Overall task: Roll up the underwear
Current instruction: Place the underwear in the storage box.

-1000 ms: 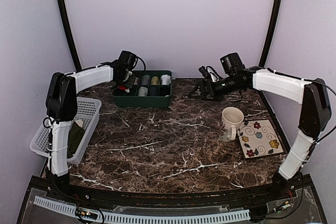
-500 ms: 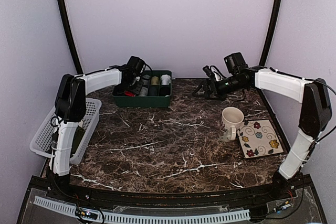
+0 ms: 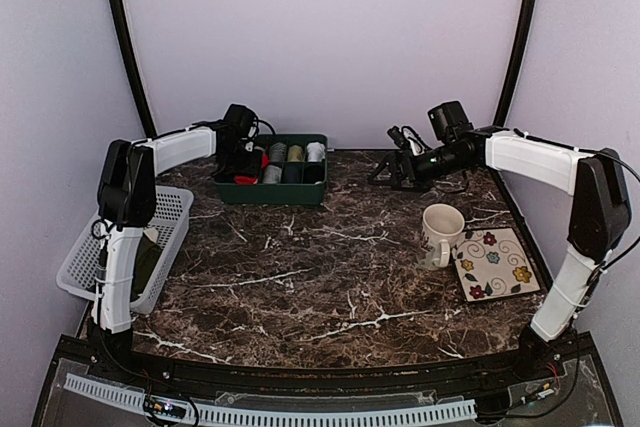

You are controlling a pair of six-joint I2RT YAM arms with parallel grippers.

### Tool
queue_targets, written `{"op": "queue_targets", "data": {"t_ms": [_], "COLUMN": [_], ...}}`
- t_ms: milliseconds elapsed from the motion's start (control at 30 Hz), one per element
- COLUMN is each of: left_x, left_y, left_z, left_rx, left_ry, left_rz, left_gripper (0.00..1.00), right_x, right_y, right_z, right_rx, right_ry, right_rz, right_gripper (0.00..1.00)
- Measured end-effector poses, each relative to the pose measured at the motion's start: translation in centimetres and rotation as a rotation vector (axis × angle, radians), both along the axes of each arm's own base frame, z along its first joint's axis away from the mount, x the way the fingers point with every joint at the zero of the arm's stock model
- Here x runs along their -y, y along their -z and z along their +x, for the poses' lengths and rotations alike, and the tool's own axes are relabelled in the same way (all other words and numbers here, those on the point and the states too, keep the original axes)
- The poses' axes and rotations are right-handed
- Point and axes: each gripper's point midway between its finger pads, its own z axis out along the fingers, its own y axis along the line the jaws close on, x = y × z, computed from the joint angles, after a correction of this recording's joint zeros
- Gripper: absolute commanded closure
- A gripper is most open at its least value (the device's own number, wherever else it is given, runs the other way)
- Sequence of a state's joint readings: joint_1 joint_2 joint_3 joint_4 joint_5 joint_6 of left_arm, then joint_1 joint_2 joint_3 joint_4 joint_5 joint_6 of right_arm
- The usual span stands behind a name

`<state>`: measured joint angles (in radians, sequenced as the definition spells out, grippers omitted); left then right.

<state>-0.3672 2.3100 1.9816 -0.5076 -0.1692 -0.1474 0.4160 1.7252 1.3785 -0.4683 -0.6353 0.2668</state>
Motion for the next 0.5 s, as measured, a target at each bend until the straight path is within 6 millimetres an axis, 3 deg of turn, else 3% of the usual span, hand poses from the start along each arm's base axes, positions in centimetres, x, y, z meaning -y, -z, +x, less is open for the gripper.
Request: {"op": "queue_targets", "data": {"t_ms": [500], "left_x": [-0.5], "left_y": [0.4], "left_z": [-0.5], "left_rx": [-0.063], "left_ry": [-0.074], "left_rz": [-0.072], "left_gripper": [1.00], "right_x": [0.0], "right_y": [1.1], "right_z": [0.1], "right_rx": [-0.027], "right_ry": [0.000], "right_rz": [-0.011], "right_gripper": [0.00]}}
